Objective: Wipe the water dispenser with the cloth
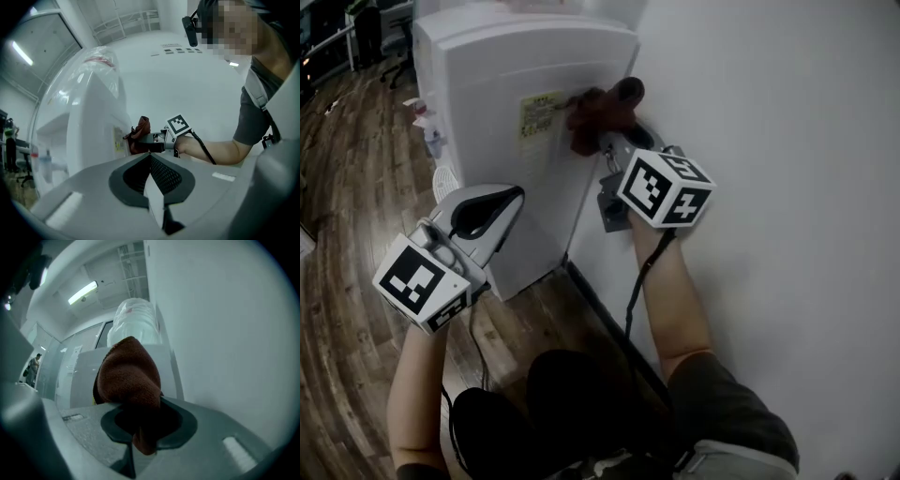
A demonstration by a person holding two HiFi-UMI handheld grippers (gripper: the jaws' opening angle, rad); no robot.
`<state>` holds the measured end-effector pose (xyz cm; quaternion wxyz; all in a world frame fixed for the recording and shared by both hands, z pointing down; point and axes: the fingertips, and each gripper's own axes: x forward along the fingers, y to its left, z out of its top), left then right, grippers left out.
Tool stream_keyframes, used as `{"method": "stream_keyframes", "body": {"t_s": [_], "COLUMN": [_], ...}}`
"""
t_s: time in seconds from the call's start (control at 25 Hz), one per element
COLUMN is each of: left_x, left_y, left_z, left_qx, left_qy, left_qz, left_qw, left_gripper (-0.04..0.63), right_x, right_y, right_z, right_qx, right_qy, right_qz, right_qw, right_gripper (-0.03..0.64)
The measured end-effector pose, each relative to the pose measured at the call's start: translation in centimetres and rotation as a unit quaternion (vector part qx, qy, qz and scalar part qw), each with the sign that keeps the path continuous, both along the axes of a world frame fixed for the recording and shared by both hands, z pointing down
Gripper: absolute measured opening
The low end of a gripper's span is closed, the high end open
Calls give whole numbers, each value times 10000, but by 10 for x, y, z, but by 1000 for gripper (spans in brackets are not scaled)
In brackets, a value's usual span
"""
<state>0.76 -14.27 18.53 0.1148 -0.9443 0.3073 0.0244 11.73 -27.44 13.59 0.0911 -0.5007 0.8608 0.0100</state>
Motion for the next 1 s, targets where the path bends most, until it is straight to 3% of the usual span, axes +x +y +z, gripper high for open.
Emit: {"method": "stream_keyframes", "body": {"t_s": [0.2,0.32,0.44,0.52,0.68,0.8,1.0], "left_x": [3,9,14,13,3,0,8], "left_y": [-9,-10,3,2,-19,-16,-13], "left_z": [97,167,237,278,335,374,401], "left_qx": [-436,-923,-1411,-1487,-1779,-2320,-2655], "left_qy": [-267,-528,-725,-840,-494,-140,-255], "left_qz": [-24,95,195,82,-366,-557,-341], "left_qw": [9987,9943,9871,9853,9821,9710,9632], "left_gripper": [17,17,17,17,17,17,17], "right_x": [-10,-10,-8,-4,1,0,-3], "right_y": [-13,-18,-10,-8,-16,-7,-4], "right_z": [125,201,285,341,429,495,559], "right_qx": [-863,-1373,-2110,-2545,-2920,-3328,-3788], "right_qy": [-1,19,-108,-205,39,239,681], "right_qz": [-123,-112,-179,-159,103,197,248], "right_qw": [9962,9905,9773,9667,9563,9425,9226], "right_gripper": [60,60,60,60,60,60,60]}}
